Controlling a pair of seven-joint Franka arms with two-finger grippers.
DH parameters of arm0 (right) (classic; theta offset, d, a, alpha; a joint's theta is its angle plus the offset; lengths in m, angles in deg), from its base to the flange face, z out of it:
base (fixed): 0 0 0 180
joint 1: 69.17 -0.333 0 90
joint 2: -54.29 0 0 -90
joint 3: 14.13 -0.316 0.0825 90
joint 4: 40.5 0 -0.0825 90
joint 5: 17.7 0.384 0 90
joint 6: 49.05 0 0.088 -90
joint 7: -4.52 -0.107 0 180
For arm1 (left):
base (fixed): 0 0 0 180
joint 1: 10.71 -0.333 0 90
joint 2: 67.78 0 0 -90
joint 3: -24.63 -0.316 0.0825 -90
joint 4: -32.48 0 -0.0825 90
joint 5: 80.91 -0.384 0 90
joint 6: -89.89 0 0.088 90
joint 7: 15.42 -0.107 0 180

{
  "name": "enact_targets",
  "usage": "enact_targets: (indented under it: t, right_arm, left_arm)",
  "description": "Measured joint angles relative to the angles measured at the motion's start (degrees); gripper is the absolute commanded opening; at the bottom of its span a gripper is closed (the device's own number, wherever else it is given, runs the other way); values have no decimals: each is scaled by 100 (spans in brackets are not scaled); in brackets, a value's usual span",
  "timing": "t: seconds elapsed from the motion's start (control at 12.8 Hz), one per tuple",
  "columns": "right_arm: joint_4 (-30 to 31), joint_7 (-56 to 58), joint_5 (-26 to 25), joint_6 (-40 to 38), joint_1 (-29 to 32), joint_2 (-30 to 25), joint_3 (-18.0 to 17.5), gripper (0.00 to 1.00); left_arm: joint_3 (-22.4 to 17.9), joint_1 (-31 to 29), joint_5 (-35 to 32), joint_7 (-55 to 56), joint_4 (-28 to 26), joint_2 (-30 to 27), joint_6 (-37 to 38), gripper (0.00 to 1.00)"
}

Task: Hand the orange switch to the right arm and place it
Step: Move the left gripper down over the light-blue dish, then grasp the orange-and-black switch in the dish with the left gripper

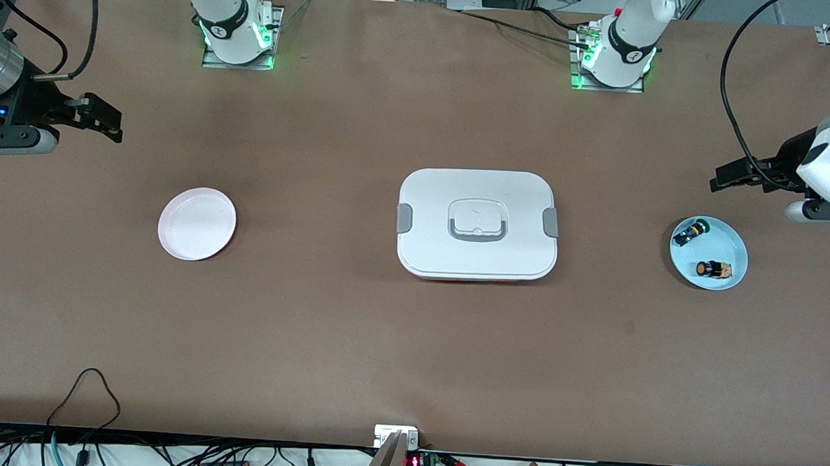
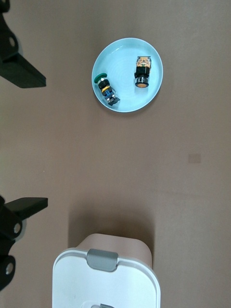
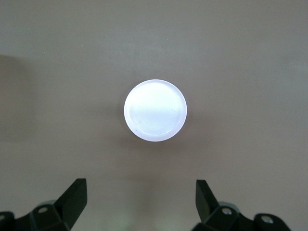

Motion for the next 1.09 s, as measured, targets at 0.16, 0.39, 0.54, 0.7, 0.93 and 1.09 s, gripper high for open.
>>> enact_targets:
  t: [0.16,0.39,0.54,0.7,0.93,1.09]
  right_arm:
    - [0,0,0,0,0,0,0,100]
    - [0,0,0,-1,-3,11,-2,100]
    - [0,0,0,1,-13,30,-14,100]
    - [0,0,0,3,-18,51,-21,100]
    - [0,0,0,5,-19,61,-22,100]
    - [0,0,0,5,-20,61,-22,100]
  left_arm:
    - [4,-1,8,13,4,65,57,100]
    - [2,-55,8,148,6,189,377,100]
    - [-6,-128,-35,152,7,374,366,100]
    - [-11,-315,-373,45,8,644,84,100]
    - [-14,-511,-636,-326,7,1100,-545,100]
    - [-16,-660,-698,-519,-9,1482,-1081,100]
